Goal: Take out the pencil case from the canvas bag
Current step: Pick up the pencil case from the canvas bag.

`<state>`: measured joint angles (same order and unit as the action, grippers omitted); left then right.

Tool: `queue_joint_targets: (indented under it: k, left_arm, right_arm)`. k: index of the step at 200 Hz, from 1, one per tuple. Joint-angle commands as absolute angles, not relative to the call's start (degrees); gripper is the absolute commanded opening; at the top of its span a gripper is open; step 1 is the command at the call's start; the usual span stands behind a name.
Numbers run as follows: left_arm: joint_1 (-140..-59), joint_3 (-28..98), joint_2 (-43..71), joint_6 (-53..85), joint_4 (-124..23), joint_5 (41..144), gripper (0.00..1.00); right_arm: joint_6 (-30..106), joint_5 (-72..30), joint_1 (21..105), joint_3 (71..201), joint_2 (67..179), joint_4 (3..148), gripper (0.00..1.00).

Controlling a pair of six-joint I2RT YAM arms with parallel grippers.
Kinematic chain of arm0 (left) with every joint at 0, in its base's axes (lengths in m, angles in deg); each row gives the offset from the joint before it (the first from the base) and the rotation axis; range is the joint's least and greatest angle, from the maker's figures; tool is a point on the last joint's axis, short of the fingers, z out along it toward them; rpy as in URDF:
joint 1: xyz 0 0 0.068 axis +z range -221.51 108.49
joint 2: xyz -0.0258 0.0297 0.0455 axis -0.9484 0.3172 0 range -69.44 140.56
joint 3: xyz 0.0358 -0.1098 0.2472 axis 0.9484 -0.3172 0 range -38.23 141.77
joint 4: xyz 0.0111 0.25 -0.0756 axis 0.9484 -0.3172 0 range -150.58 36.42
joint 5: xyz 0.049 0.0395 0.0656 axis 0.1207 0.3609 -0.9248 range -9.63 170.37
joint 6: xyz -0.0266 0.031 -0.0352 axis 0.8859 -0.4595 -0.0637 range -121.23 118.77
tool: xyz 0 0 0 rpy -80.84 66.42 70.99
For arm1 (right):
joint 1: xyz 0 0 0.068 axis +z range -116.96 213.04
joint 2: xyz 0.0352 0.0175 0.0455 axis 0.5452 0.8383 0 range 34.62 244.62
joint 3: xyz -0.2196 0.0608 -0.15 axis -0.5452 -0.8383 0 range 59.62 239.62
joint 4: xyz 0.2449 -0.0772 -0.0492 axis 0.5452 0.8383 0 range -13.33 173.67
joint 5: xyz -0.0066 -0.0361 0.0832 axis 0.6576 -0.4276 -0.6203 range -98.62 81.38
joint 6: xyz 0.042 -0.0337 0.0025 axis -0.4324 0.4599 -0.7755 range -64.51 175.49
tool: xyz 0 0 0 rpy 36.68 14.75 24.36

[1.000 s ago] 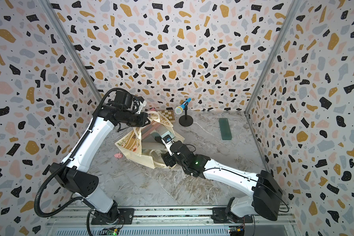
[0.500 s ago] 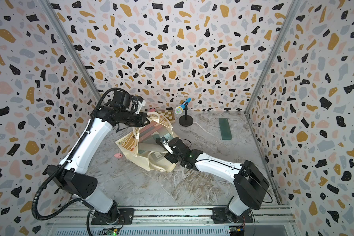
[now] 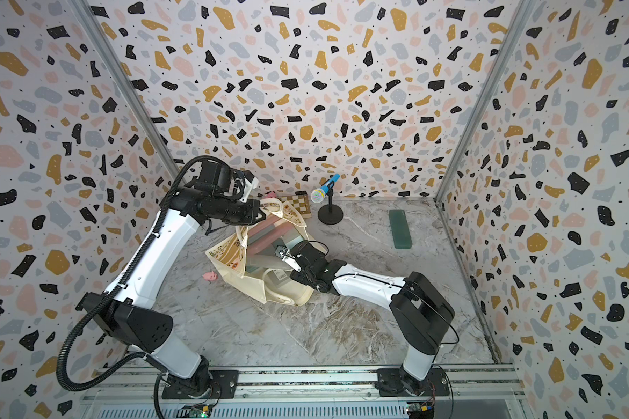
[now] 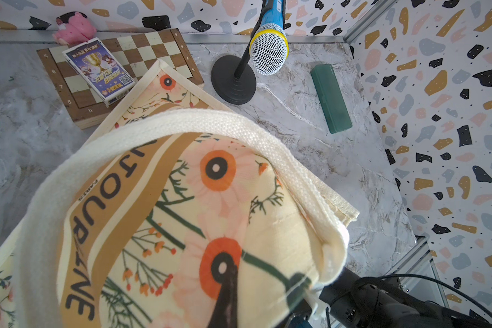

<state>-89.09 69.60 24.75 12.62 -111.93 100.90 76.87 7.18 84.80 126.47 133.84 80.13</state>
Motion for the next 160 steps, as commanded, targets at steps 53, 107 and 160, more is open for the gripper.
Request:
queue_joint_targets:
  k: [53,107,160]
  left_arm:
    - [-88.16,72.16,24.39,12.13,-109.72,102.82,0.00]
    - [-87.24,73.60,25.87,12.77,-110.69,102.60,0.00]
    - [-87.15,76.32,28.36,12.48,-112.63,101.99,0.00]
  right_arm:
    - [78.87,5.05,84.54,132.38,134.98,86.42,0.56]
    - [79.87,5.16,85.24,134.51,135.95,88.38,0.45]
    - [80.73,6.85,86.26,136.41,134.42,90.36,0.33]
